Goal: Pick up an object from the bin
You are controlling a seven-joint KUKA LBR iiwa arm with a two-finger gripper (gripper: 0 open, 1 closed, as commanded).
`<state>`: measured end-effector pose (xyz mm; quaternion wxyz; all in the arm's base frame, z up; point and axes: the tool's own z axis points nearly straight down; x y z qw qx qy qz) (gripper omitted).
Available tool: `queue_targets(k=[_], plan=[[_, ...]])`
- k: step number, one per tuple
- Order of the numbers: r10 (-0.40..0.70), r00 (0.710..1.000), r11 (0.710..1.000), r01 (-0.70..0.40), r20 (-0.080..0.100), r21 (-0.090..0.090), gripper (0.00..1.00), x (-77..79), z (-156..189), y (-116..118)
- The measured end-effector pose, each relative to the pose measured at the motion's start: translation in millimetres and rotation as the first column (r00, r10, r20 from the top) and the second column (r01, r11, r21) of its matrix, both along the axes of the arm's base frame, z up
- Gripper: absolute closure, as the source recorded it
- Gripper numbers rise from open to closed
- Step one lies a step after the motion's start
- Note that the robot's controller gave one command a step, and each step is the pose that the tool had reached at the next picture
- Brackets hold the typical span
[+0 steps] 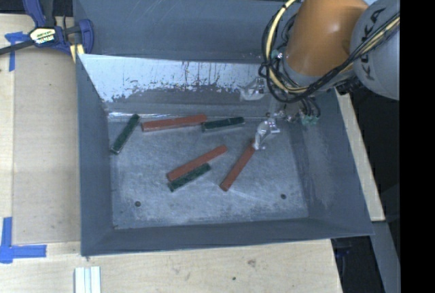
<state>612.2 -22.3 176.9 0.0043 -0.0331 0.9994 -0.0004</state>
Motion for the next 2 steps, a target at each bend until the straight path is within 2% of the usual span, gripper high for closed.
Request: queue_targets(k=[1,2], plan=[[0.065,0.998,0.998,-0.065,-0.002,0.000,0.00,-12.5,-75.9,-0.7],[0.089,0.996,0.996,-0.089,-0.006,0.000,1.00,-12.9,-81.9,-1.2]])
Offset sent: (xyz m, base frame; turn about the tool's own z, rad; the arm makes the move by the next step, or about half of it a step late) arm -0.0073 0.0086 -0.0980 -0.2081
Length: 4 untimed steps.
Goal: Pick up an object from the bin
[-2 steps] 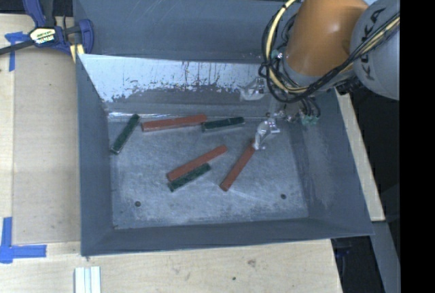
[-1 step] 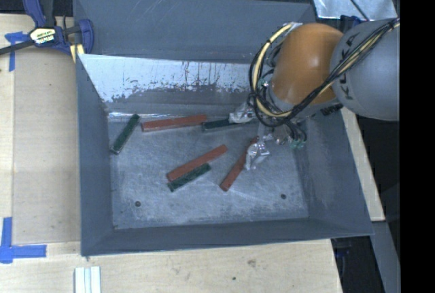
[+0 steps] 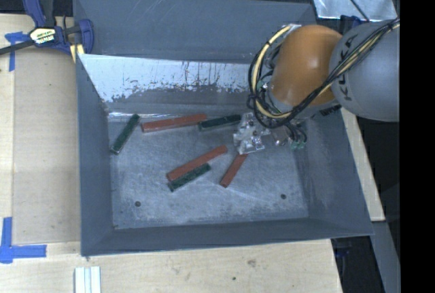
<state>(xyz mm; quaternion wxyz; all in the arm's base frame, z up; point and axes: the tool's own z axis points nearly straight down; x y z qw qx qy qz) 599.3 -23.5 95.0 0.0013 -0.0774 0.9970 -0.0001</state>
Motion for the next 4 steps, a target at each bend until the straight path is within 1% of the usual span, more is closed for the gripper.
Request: queue_targets(k=[1,2,3,4], plan=[[0.000,1.000,1.000,0.000,0.000,0.000,0.00,0.0,0.0,0.0],[0.000,1.000,1.000,0.000,0.000,0.000,0.00,0.0,0.0,0.1],[0.119,0.993,0.993,-0.119,-0.006,-0.017,1.00,-23.2,-11.6,28.7],[0.118,0.993,0.993,-0.118,-0.003,-0.015,1.00,-22.7,-11.4,29.3]])
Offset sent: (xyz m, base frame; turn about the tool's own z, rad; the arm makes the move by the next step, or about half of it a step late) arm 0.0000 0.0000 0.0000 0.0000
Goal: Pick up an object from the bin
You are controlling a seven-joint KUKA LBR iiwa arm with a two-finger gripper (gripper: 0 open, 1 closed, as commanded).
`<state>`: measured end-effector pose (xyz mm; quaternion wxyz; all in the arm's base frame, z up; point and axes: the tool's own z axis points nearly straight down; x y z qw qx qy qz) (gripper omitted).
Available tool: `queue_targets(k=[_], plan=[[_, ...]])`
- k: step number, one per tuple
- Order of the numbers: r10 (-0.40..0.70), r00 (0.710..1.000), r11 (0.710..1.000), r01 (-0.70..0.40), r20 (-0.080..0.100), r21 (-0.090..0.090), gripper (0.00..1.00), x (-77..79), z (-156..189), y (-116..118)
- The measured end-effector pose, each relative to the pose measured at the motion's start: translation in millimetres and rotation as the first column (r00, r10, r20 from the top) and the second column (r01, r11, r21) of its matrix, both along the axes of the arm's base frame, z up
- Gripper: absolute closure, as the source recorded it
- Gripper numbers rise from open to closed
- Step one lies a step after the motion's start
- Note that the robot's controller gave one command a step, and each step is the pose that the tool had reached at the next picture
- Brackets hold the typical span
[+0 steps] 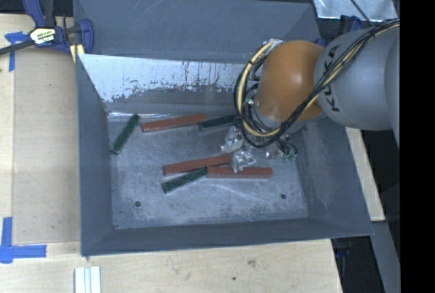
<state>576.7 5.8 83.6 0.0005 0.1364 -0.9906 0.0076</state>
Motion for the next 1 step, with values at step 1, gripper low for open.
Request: queue_targets(k=[1], plan=[[0.075,0.997,0.997,-0.075,0.007,0.015,1.00,50.6,147.0,-1.0]])
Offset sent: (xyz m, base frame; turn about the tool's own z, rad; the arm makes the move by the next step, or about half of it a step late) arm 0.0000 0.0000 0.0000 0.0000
